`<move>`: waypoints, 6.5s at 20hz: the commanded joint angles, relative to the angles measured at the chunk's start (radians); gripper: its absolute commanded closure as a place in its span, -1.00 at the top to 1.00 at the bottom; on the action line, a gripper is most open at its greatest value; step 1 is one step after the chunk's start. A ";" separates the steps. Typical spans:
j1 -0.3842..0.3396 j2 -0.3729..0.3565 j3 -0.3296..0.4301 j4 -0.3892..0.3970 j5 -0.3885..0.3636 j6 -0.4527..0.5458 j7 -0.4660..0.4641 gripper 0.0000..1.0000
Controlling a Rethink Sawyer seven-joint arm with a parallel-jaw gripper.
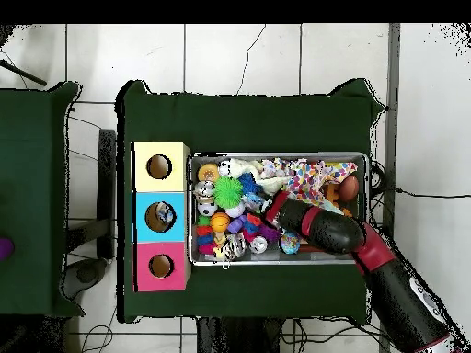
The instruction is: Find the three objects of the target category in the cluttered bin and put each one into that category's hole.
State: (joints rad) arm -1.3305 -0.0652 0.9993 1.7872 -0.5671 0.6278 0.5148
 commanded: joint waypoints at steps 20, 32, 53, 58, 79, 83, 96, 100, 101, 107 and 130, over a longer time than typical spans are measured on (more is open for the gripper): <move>-0.042 0.155 -0.027 -0.093 -0.198 0.025 -0.284 1.00; -0.024 0.145 -0.012 -0.106 -0.179 0.034 -0.237 1.00; -0.037 0.185 -0.011 -0.146 -0.136 0.087 -0.268 1.00; -0.026 0.170 -0.004 -0.155 -0.123 0.107 -0.258 1.00; -0.014 0.167 -0.032 -0.178 -0.083 0.145 -0.206 -1.00; -0.013 0.169 -0.027 -0.177 -0.076 0.140 -0.201 -1.00; -0.009 0.049 0.021 -0.062 -0.087 0.113 -0.117 -1.00; 0.003 -0.036 0.051 -0.005 -0.064 0.116 -0.054 -1.00; 0.005 -0.053 0.058 0.007 -0.059 0.113 -0.043 -1.00; 0.020 -0.109 0.061 0.040 -0.040 0.098 -0.007 -1.00; 0.024 -0.073 0.029 -0.007 -0.005 0.093 -0.067 1.00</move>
State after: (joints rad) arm -1.3154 -0.1704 1.0551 1.8586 -0.5948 0.6263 0.5146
